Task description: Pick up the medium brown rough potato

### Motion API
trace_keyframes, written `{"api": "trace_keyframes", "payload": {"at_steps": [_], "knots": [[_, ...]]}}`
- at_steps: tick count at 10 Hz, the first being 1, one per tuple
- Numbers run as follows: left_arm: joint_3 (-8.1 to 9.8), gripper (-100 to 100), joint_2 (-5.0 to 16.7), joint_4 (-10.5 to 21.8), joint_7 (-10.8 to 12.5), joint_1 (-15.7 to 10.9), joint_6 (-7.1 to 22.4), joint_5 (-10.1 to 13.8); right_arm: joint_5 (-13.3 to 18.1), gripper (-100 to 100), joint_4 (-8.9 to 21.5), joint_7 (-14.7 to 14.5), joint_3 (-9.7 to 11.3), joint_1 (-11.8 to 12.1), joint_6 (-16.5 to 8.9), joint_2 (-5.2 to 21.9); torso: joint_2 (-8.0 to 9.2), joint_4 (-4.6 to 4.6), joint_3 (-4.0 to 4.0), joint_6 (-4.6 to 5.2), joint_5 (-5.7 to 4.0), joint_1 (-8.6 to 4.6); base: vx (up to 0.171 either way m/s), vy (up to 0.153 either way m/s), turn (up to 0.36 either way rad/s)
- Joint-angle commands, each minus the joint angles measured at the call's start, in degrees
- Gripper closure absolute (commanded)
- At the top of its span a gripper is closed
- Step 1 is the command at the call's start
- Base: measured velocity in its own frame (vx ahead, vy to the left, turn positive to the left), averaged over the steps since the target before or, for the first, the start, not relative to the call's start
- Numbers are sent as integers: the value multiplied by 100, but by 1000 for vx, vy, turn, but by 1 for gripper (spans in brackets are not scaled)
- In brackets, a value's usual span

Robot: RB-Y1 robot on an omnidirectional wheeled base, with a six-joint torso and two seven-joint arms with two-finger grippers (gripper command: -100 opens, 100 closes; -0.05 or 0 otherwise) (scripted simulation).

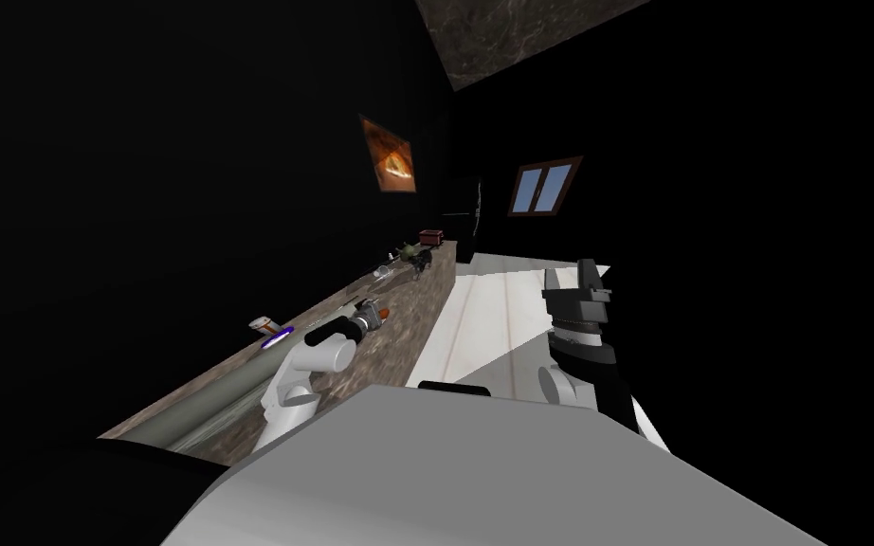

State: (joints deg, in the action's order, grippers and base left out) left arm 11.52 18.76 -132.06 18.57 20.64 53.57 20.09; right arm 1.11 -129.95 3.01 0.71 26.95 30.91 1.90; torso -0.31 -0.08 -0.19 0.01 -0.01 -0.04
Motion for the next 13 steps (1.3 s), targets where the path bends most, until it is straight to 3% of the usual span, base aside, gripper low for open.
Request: {"api": "trace_keyframes", "payload": {"at_steps": [1, 2, 7, 13], "knots": [[28, -100, -10, 24, 21, -55, 286, 58, 0, 0, 0, 0, 0, 0, 0, 0, 0, 0, 0, 0, 0, 0, 81, -12, 97], [28, -100, -10, 24, 21, -55, 322, 58, 0, 0, 0, 0, 0, 0, 0, 0, -1, 0, 0, -2, 1, 4, 70, -6, 39], [113, -100, -21, 176, 82, -236, 1157, 228, 0, 0, 0, 0, 0, 0, 0, 0, -8, -2, -5, -1, 2, 9, 108, -6, 82], [163, -100, -9, 404, 137, -251, 1955, 352, 0, 0, 0, 0, 0, 0, 0, 1, -6, -2, -4, 0, 5, 20, 85, 9, 57]]}}
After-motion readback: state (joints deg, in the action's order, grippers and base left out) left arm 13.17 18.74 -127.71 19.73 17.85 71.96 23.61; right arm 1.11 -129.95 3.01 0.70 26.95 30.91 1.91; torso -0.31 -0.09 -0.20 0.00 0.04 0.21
